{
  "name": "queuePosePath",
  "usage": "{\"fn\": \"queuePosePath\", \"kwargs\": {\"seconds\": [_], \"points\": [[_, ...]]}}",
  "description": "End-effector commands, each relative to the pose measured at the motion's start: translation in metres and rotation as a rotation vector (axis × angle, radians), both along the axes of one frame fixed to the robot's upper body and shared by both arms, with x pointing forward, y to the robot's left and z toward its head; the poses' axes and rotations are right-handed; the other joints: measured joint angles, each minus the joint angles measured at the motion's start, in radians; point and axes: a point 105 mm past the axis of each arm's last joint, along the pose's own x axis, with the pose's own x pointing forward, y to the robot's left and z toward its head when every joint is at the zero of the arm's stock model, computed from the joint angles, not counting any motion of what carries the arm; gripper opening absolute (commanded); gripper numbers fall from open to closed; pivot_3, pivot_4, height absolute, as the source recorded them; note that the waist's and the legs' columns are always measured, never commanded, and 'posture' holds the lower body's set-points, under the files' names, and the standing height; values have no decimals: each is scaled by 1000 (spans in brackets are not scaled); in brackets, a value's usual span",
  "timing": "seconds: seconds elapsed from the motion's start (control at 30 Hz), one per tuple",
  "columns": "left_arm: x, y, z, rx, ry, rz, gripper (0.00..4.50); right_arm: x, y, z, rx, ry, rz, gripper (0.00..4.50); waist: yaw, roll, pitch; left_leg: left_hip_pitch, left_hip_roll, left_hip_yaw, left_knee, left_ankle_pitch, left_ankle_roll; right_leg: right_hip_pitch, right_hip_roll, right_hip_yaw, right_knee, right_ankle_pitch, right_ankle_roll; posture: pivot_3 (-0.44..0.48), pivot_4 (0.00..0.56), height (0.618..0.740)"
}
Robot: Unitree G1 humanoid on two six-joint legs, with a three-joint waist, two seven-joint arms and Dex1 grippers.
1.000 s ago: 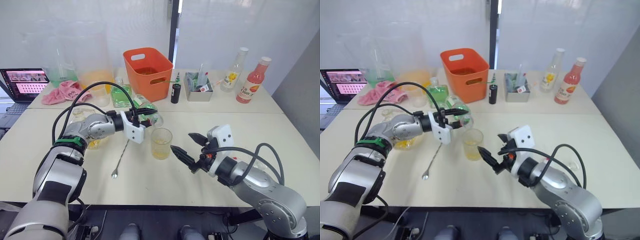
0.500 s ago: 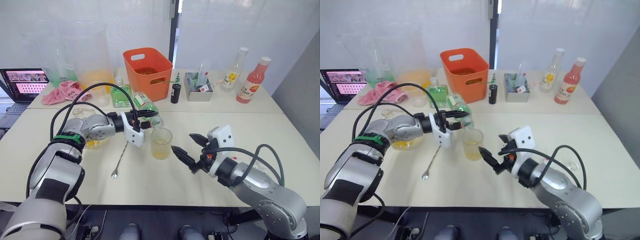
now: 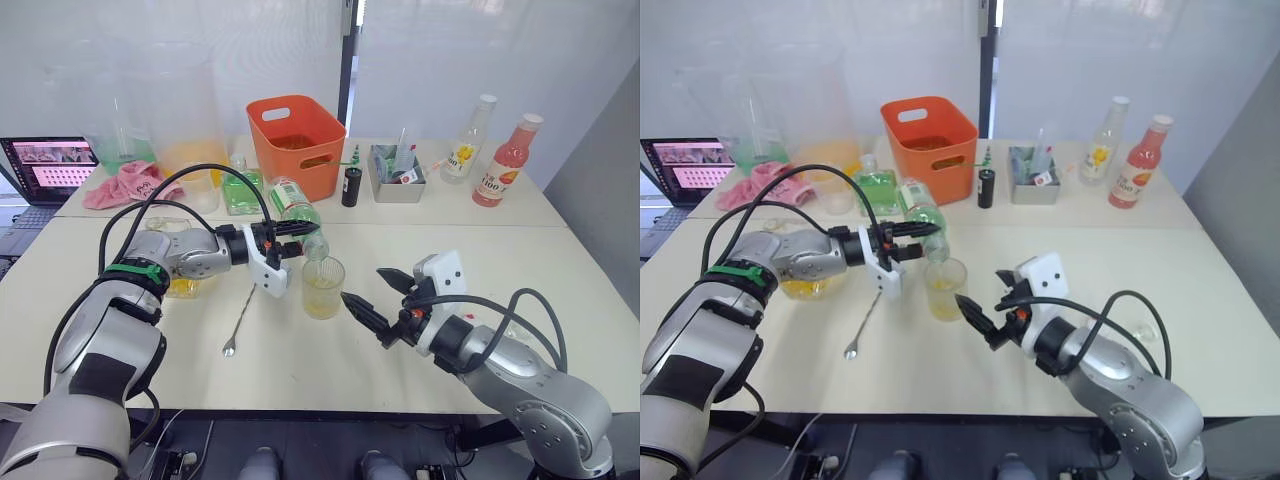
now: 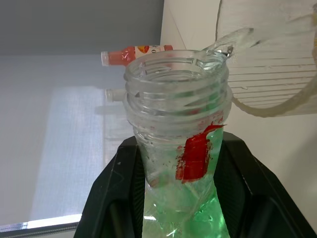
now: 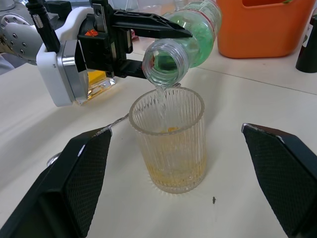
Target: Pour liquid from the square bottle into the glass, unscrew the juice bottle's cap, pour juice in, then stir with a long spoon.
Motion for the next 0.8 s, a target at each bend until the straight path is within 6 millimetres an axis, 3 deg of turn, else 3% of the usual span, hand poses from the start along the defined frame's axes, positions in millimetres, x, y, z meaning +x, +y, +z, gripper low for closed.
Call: {"fn": "queuePosePath", "kwargs": {"seconds": [0.03,0.6,0.8], "points": [[0,-4,32,-52,-102,-25,1752,-6,5,10,9,-45,27,4456,0,0,0,0,0,0,0,0,0,0,0,0,0,0,0,0,150,739],[3,-2,29,-35,-106,-7,1752,-6,5,12,14,-48,30,4456,0,0,0,0,0,0,0,0,0,0,0,0,0,0,0,0,150,739],[2,-1,23,-66,-23,-3,1752,-7,6,12,11,-46,37,4456,0,0,0,0,0,0,0,0,0,0,0,0,1,0,0,0,150,739]]}}
